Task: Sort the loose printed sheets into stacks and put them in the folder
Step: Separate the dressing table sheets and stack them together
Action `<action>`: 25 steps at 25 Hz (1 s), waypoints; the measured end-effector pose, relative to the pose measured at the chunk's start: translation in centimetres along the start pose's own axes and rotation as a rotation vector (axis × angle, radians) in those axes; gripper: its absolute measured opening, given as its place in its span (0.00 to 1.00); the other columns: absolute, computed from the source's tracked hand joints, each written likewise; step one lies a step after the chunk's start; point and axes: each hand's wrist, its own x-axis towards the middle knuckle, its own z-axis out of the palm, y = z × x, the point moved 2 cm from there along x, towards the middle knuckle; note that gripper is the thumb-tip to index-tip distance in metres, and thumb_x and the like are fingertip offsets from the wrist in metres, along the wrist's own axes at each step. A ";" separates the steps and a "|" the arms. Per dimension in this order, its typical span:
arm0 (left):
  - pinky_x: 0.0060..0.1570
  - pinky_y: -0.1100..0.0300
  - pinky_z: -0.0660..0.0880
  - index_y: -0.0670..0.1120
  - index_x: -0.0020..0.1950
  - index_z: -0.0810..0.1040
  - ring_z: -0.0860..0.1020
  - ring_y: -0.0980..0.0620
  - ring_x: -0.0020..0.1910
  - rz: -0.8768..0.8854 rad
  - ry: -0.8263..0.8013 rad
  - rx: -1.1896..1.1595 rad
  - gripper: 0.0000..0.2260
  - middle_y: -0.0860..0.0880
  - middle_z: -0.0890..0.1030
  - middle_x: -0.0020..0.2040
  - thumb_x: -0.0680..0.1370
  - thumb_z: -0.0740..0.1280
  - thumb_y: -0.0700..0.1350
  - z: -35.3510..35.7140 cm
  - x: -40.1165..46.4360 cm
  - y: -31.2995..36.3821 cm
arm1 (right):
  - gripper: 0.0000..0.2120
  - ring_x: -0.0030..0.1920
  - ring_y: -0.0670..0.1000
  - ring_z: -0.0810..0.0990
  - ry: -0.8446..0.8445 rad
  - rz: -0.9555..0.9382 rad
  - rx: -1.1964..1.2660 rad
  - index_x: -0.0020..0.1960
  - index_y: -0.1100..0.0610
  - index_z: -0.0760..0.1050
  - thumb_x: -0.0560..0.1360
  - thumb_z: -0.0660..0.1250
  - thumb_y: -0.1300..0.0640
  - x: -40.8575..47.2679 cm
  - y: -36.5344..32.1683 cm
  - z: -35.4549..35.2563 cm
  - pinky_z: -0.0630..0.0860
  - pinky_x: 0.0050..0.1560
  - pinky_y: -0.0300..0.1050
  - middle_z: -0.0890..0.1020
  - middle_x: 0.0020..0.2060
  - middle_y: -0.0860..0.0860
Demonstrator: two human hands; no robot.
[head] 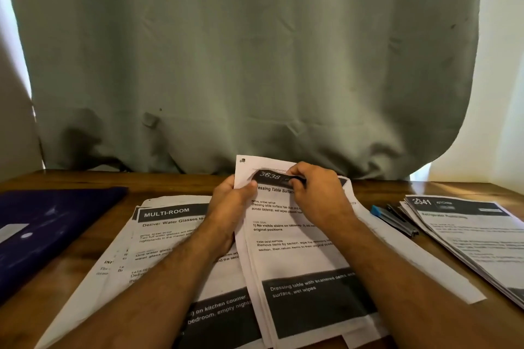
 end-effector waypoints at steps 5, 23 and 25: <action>0.45 0.42 0.84 0.51 0.62 0.78 0.87 0.45 0.45 0.011 0.038 0.059 0.11 0.46 0.87 0.51 0.83 0.63 0.40 0.3 -0.6 0.1 | 0.08 0.43 0.43 0.76 0.093 -0.035 0.045 0.55 0.51 0.80 0.80 0.64 0.50 -1.0 -0.9 -0.1 0.73 0.48 0.32 0.83 0.49 0.47; 0.36 0.51 0.83 0.54 0.57 0.76 0.87 0.47 0.38 0.075 0.123 0.047 0.04 0.49 0.87 0.40 0.84 0.63 0.50 0.7 -1.3 0.2 | 0.13 0.47 0.48 0.76 0.134 -0.147 0.127 0.62 0.48 0.80 0.81 0.63 0.55 -1.7 -2.2 -0.6 0.77 0.55 0.48 0.75 0.47 0.48; 0.42 0.44 0.84 0.53 0.58 0.76 0.87 0.45 0.40 0.052 0.125 0.046 0.05 0.47 0.87 0.42 0.84 0.63 0.50 0.6 -1.1 0.0 | 0.13 0.47 0.47 0.74 0.123 -0.152 0.105 0.63 0.47 0.79 0.81 0.63 0.55 -1.6 -2.3 -0.5 0.77 0.56 0.46 0.74 0.47 0.48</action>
